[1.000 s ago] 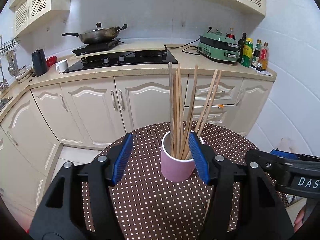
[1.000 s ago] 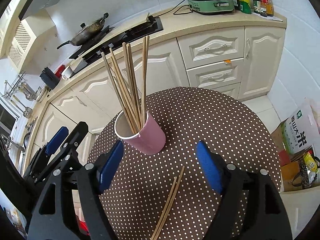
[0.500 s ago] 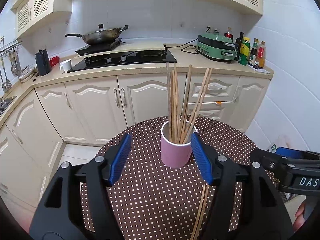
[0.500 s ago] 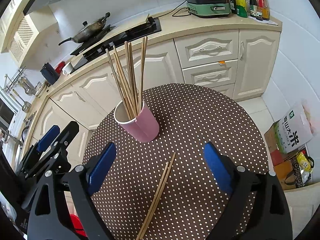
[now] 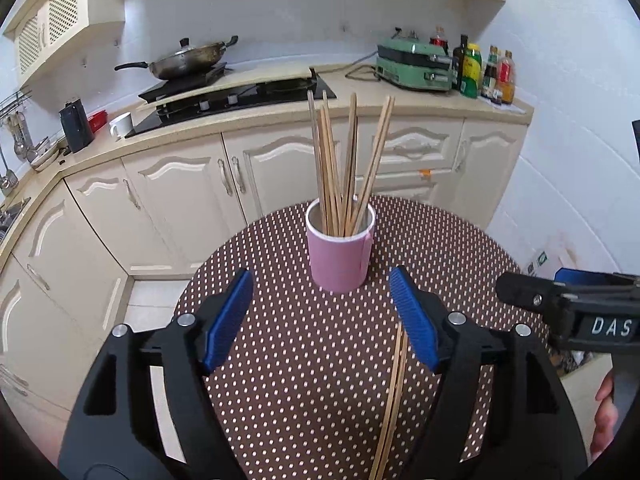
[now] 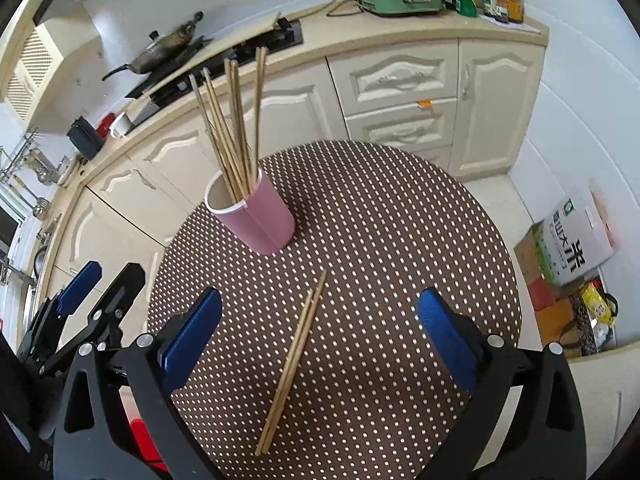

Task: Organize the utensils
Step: 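Raise both open tools away from the cup, then lower both tools to the last two sticks and close each on one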

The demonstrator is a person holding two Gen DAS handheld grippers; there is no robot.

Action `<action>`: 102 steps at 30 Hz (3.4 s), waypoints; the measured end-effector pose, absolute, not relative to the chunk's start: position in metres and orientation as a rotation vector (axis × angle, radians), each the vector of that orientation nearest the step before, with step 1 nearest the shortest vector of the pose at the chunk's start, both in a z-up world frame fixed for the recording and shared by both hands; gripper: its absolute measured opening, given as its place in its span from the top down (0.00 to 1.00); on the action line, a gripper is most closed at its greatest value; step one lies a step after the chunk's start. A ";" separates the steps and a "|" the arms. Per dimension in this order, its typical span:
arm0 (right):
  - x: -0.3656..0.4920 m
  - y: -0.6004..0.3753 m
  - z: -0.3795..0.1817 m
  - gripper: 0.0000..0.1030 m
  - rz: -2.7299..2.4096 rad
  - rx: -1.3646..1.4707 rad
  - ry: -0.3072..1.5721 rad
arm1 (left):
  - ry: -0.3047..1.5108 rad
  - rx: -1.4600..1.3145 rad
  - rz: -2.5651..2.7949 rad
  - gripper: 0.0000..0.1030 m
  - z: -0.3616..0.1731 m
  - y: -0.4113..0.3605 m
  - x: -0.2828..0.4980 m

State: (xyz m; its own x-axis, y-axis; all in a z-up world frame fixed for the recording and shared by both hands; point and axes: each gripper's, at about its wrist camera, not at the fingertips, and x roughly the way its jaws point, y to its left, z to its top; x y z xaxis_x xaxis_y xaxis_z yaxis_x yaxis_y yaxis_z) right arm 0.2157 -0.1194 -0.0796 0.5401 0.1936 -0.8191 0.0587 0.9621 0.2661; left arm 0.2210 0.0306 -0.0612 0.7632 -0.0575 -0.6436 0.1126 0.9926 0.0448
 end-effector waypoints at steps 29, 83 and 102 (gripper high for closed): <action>0.227 -0.086 -0.203 0.08 -0.045 0.251 1.350 | 1.031 0.141 -0.195 0.30 -0.161 0.048 0.248; 0.237 -0.071 -0.231 0.95 -0.009 0.331 1.333 | 1.202 0.179 -0.232 0.29 -0.205 0.047 0.260; 0.212 -0.148 -0.217 0.96 0.009 0.468 1.339 | 1.281 0.283 -0.311 0.54 -0.232 -0.033 0.257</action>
